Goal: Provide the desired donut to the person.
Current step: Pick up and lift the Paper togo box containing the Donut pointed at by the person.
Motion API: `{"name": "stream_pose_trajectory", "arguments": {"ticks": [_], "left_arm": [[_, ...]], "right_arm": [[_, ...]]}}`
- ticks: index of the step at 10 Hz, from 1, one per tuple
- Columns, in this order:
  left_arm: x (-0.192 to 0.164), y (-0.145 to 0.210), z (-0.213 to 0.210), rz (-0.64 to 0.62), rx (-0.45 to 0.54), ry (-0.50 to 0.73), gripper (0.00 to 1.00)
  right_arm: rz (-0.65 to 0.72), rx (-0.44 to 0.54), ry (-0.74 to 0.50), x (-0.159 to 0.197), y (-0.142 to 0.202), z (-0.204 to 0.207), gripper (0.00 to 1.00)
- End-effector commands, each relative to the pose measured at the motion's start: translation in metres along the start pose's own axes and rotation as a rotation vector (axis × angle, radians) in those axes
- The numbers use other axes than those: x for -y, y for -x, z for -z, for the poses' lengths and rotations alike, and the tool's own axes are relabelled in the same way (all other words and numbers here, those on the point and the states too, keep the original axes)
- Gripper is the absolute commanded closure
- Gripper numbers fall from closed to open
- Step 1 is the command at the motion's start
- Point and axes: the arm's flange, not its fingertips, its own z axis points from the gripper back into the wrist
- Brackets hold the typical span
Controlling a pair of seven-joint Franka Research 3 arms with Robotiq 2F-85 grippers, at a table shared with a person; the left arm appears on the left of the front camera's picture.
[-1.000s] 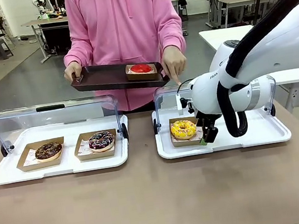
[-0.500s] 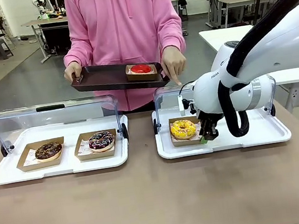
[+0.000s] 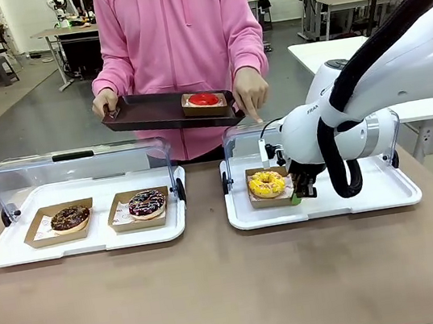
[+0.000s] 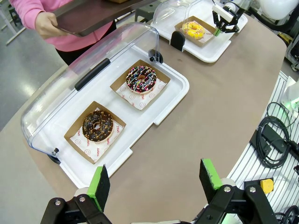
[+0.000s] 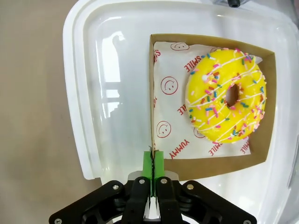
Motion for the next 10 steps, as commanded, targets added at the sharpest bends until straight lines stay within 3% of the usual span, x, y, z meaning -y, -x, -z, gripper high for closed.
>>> {"name": "stream_pose_trajectory", "arguments": {"ticks": [1,4,8,10], "left_arm": [[-0.001,0.001,0.001,0.002,0.007,0.003,0.0],[-0.001,0.001,0.001,0.002,0.007,0.003,0.0],[-0.001,0.001,0.001,0.002,0.007,0.003,0.0],[-0.001,0.001,0.001,0.002,0.007,0.003,0.0]], "right_arm": [[-0.019,-0.015,-0.021,0.004,-0.001,-0.006,1.0],[-0.039,0.003,0.007,-0.006,0.001,-0.034,1.0],[-0.12,0.041,0.041,-0.068,0.014,-0.127,1.0],[-0.141,0.061,-0.023,-0.1,0.021,-0.165,1.0]]}}
